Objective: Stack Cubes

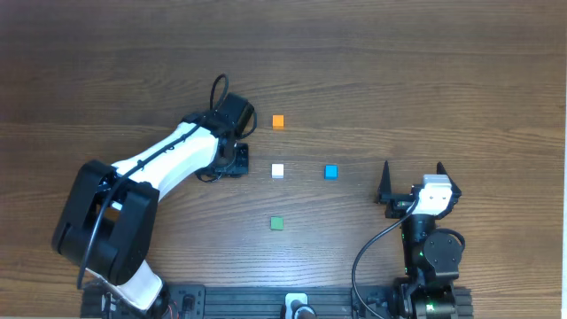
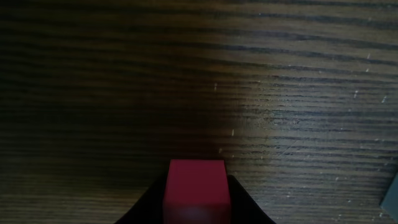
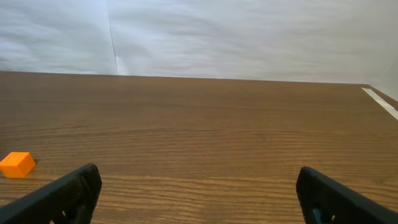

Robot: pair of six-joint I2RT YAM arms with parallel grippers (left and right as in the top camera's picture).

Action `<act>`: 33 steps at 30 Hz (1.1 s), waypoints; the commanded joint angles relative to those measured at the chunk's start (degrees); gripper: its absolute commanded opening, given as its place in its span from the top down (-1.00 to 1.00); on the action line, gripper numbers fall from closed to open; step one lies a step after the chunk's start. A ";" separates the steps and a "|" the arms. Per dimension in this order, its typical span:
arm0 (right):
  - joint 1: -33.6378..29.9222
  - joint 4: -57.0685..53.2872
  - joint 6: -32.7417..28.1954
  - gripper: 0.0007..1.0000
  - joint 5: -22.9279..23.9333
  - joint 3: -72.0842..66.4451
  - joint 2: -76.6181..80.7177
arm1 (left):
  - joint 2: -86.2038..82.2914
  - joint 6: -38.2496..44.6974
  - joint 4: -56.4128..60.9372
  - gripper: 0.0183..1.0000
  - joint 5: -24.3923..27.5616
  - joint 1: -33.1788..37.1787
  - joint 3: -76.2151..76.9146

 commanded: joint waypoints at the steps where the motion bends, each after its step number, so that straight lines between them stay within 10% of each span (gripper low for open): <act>1: -0.26 -0.11 -0.24 -0.98 0.55 -0.28 -0.31 | -1.42 -3.48 -0.20 0.84 -1.16 -0.13 -0.48; 33: -0.26 -0.11 -0.24 -0.99 0.55 -0.28 -0.31 | 2.58 -18.36 -7.54 0.92 -4.55 -17.40 15.30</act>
